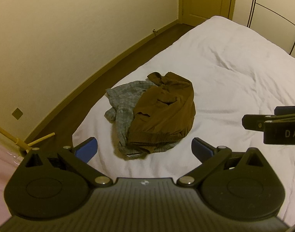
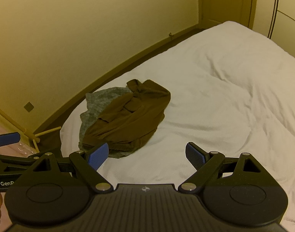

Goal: Fold clothes

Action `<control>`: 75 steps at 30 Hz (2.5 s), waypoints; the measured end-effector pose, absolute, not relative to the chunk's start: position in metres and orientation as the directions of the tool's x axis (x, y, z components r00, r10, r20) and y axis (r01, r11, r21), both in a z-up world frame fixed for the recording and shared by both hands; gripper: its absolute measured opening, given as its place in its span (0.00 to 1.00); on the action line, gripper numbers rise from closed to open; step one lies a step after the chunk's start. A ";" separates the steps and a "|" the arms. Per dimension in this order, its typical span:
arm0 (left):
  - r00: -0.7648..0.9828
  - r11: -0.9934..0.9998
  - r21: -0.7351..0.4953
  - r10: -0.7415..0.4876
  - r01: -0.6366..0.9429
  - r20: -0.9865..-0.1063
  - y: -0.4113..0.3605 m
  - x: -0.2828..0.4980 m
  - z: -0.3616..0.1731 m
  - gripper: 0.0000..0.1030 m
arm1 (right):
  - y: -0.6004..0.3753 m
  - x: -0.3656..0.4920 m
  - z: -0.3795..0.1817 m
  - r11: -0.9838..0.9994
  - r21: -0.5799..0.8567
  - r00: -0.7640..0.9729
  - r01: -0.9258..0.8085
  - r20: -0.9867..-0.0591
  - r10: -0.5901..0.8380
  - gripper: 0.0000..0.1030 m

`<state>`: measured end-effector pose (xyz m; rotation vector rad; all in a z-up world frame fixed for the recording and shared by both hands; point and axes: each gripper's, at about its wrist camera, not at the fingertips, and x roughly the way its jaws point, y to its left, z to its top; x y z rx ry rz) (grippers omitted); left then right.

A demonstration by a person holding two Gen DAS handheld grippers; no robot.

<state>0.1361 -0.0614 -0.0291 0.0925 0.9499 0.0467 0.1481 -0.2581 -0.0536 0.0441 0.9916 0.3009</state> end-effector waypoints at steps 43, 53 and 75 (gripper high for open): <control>0.501 0.640 0.158 -0.400 0.752 -0.767 0.022 0.267 -0.181 0.23 | -0.073 0.234 -0.233 0.502 -0.344 0.480 -0.794 -0.861 0.168 0.51; 0.543 0.740 0.120 -0.363 0.662 -0.757 0.012 0.273 -0.183 0.73 | -0.108 0.290 -0.184 0.775 -0.127 0.461 -0.619 -0.857 0.228 0.09; 0.534 0.417 0.351 -0.757 0.838 -0.377 -0.069 0.254 -0.007 0.09 | -0.241 0.178 0.004 0.977 -0.209 0.799 -0.045 -0.594 -0.090 0.07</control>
